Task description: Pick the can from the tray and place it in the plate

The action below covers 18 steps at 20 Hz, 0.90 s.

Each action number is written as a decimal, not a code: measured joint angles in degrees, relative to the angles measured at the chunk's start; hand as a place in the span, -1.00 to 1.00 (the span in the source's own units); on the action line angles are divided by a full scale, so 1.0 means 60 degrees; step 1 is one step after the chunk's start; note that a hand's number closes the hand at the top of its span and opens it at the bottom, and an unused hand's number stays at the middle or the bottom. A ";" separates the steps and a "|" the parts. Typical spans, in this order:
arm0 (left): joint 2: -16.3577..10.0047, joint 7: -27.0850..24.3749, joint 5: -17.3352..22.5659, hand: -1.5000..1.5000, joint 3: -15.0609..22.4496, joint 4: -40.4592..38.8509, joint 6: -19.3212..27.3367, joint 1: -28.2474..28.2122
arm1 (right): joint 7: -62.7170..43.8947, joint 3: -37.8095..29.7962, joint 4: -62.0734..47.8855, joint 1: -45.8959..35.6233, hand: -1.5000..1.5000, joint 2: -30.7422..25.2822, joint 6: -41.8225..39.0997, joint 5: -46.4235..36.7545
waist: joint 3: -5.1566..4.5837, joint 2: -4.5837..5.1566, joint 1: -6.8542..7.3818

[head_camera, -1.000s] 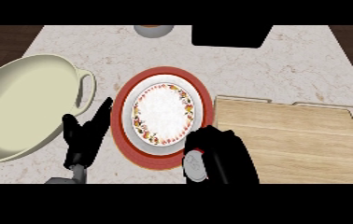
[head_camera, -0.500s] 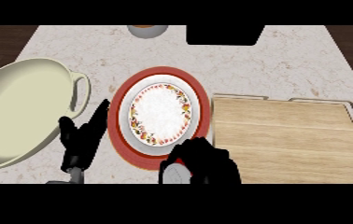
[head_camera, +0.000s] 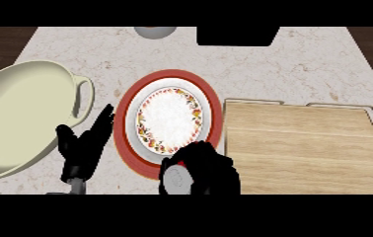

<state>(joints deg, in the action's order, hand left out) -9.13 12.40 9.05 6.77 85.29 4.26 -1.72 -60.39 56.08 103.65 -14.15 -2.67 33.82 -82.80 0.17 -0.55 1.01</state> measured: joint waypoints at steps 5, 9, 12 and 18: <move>0.0038 0.0033 -0.0052 0.00 0.0020 -0.0042 0.0012 0.0100 | -0.0328 -0.0610 -0.1145 -0.0593 1.00 0.0235 0.0593 -0.0762 | 0.0011 0.0060 0.0030; 0.0049 0.0116 -0.0049 0.00 0.0003 -0.0066 -0.0011 0.0230 | -0.0288 -0.1336 -0.2404 -0.1277 1.00 0.0297 0.1302 -0.0575 | 0.0018 0.0113 0.0124; -0.0031 0.0044 0.0029 0.00 -0.0107 -0.0191 -0.0165 0.0292 | -0.0214 -0.1771 -0.3314 -0.1788 1.00 0.0323 0.1868 -0.0266 | 0.0020 0.0130 0.0149; 0.0218 -0.0019 -0.0224 0.00 0.0114 -0.0010 0.0052 0.0195 | -0.0025 -0.2815 -0.5007 -0.2728 1.00 0.0375 0.2825 0.1091 | 0.0024 0.0142 0.0178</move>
<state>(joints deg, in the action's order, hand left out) -7.82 12.28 7.70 7.46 85.23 4.57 -0.55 -60.54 39.19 73.61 -30.51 -0.42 50.77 -76.25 0.31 0.30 2.08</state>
